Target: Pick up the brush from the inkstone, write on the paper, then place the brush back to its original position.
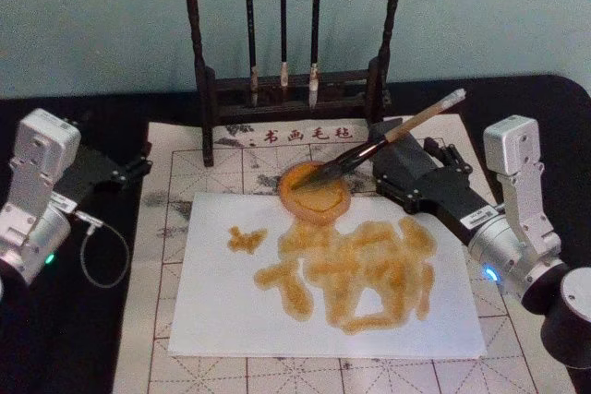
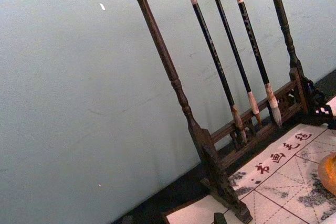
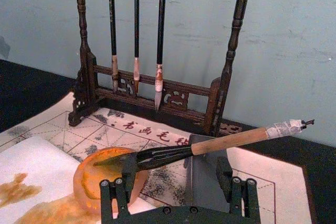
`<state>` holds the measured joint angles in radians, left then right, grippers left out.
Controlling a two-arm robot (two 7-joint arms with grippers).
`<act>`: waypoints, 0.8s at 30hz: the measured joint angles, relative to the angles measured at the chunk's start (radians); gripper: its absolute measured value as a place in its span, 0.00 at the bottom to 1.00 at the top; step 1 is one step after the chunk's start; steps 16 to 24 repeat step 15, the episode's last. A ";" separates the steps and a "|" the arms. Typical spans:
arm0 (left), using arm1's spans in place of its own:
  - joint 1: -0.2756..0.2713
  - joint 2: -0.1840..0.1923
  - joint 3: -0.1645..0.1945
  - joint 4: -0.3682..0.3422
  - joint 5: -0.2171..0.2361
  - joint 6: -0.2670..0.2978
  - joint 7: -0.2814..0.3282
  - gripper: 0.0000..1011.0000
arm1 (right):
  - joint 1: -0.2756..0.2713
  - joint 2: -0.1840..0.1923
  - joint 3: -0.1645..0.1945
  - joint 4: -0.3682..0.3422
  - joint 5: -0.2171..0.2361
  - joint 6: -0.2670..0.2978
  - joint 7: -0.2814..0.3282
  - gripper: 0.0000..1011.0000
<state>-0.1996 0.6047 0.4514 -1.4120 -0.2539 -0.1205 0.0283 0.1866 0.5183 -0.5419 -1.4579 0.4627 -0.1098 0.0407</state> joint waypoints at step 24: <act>0.000 0.000 0.000 0.000 0.000 0.000 0.000 0.99 | 0.000 0.000 0.000 0.000 0.000 0.000 0.000 0.99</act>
